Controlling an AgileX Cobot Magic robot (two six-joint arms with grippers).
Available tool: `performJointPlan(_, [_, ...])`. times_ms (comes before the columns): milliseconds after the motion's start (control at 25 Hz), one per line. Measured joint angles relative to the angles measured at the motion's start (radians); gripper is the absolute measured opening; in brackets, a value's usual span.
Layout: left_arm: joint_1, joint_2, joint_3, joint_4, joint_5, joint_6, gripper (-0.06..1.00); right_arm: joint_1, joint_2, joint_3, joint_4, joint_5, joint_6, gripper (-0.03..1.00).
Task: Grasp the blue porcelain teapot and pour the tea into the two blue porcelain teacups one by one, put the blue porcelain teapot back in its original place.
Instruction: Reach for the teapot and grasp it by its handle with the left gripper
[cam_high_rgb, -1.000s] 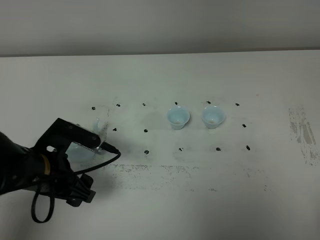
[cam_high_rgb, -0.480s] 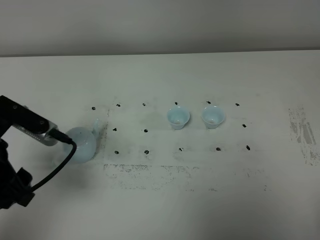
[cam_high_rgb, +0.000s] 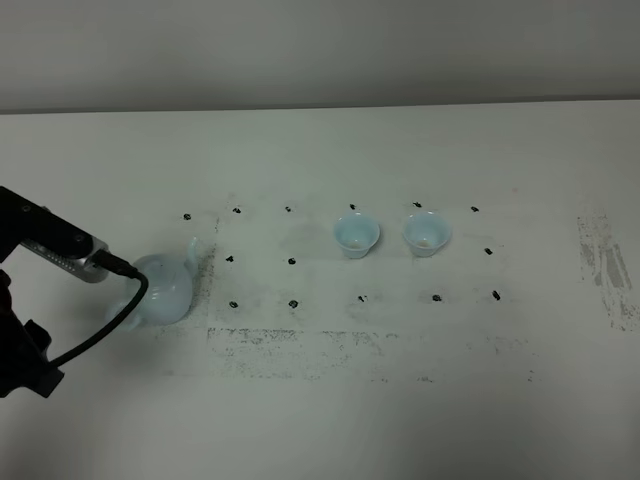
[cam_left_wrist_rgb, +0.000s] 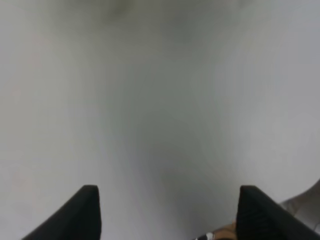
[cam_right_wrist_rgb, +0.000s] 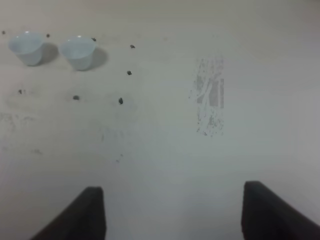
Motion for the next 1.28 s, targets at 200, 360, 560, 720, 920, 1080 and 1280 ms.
performJointPlan(200, [0.000,0.043,0.000,-0.001,-0.006,-0.045,0.51,0.000,0.000,0.000,0.000,0.000,0.000,0.56])
performJointPlan(360, [0.000,0.107,-0.001,0.001,-0.040,0.024,0.49,0.000,0.000,0.000,0.000,0.000,0.000,0.56])
performJointPlan(560, [0.000,0.178,-0.014,0.001,-0.088,0.185,0.48,0.000,0.000,0.000,0.000,0.000,0.000,0.56])
performJointPlan(720, [0.000,0.237,-0.048,0.007,-0.125,0.226,0.48,0.000,0.000,0.000,0.000,0.000,0.000,0.56])
performJointPlan(920, [0.000,0.335,-0.062,0.021,-0.147,0.221,0.48,0.000,0.000,0.000,0.000,0.000,0.000,0.56])
performJointPlan(1080, [0.000,0.404,-0.070,0.021,-0.197,0.206,0.48,0.000,0.000,0.000,0.000,0.000,0.000,0.56])
performJointPlan(1280, [0.006,0.461,-0.091,0.021,-0.253,0.177,0.48,0.000,0.000,0.000,0.000,0.000,0.000,0.56])
